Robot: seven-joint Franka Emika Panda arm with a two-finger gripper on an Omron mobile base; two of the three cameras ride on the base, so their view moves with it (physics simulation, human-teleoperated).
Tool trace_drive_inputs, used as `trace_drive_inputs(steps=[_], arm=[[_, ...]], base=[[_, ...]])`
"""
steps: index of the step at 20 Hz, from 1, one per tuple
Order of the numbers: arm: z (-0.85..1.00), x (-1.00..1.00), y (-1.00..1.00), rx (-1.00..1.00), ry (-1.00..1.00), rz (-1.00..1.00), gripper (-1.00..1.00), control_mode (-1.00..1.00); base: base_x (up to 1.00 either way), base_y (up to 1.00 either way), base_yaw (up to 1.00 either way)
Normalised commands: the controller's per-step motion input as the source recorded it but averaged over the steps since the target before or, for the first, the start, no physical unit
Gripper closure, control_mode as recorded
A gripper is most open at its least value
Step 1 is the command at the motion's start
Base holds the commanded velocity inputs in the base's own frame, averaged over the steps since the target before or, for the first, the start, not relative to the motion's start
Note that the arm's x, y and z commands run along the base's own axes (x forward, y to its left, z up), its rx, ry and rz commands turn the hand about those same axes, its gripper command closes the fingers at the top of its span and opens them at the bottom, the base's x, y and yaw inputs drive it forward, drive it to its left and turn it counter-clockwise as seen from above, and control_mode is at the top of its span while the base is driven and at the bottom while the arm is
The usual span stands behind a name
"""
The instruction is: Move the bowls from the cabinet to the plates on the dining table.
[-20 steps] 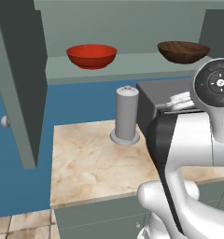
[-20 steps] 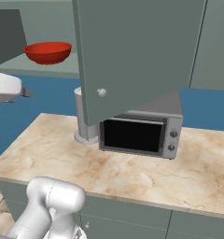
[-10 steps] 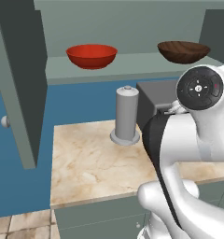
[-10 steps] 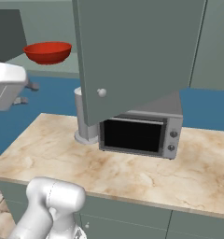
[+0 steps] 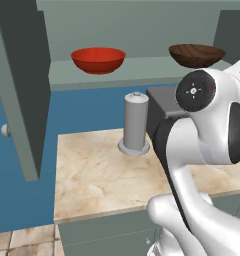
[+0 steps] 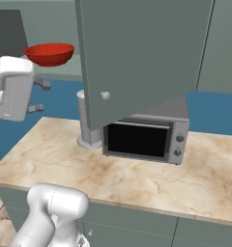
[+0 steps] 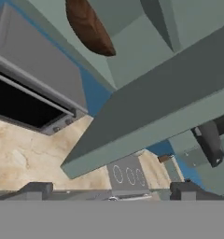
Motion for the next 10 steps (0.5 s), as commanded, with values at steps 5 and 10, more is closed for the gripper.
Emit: trace_drive_inputs(steps=[5,10], arm=[[0.07,0.15,-0.12,-0.07,0.11,-0.15,-1.00,-1.00],[0.00,0.35,0.00,-0.08,0.06,-0.14,-1.00,-1.00]], base=[[0.00,0.00,0.00],[0.00,0.00,0.00]])
